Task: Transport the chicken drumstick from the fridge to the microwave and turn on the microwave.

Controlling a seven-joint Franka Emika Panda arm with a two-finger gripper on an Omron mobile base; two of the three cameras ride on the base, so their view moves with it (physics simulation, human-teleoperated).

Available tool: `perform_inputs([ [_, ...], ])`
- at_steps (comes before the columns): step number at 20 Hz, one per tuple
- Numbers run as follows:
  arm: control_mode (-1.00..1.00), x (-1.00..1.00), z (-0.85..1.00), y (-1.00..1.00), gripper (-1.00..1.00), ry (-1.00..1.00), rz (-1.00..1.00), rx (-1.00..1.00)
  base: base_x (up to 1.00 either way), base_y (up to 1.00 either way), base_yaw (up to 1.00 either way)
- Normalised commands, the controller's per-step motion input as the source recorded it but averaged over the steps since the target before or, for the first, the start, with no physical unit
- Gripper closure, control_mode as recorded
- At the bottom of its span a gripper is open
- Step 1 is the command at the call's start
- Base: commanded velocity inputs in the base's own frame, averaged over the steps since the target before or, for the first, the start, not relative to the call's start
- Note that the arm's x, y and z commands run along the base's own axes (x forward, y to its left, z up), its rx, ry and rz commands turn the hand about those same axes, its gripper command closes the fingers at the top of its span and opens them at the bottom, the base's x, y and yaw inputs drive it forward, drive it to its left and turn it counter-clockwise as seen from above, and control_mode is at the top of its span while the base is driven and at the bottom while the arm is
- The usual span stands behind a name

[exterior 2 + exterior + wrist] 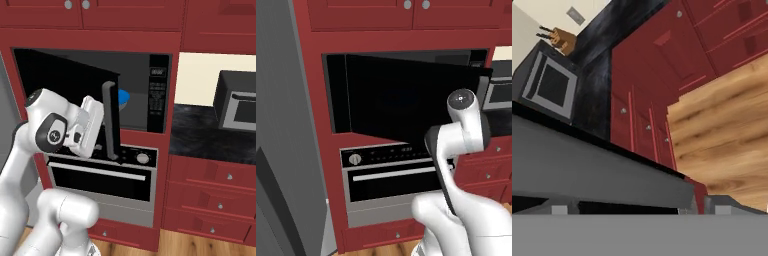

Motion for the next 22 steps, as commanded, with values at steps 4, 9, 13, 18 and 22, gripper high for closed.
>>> perform_inputs([
  [4,-1.00,0.63,0.05,-0.30,-1.00,0.00,-0.01,0.02,0.00,0.00,0.00],
  [9,-1.00,0.62,0.07,-0.25,-1.00,0.00,-0.01,0.03,0.00,0.00,0.00],
  [13,-1.00,0.59,0.00,-0.20,-1.00,0.00,0.00,0.01,0.00,0.00,0.00],
  [18,-1.00,0.62,0.00,-0.16,-1.00,0.00,0.00,0.03,0.00,0.00,0.00],
  [22,-1.00,0.60,0.00,-0.12,-1.00,0.00,0.00,0.05,0.00,0.00,0.00],
])
